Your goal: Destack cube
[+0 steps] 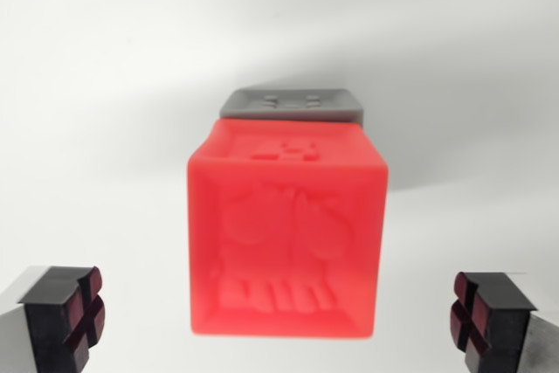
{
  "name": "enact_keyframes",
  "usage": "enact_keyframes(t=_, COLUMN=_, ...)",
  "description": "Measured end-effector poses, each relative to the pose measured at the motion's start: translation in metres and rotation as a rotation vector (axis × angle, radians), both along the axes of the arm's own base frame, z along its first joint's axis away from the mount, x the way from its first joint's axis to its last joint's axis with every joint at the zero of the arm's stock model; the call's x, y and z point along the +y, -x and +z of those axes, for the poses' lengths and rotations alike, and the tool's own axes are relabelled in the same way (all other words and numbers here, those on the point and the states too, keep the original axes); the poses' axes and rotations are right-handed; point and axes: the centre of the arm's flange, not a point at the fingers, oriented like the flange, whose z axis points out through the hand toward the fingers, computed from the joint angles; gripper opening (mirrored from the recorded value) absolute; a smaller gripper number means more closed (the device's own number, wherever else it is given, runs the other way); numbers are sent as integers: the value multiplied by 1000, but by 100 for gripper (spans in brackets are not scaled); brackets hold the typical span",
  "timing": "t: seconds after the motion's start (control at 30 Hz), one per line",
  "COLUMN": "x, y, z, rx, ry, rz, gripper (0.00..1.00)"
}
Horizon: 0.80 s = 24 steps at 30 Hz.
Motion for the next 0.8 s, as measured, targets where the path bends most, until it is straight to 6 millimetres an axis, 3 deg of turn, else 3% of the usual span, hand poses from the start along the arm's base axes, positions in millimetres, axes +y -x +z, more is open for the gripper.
enact_keyframes(t=0.4, x=-1, y=1, z=-36, rx=1, ry=0, rz=-3, gripper=100)
enact_keyframes(t=0.77, x=-1, y=1, z=-49, rx=-1, ry=0, rz=-3, gripper=100)
enact_keyframes(t=0.8, x=-1, y=1, z=-49, rx=-1, ry=0, rz=-3, gripper=0)
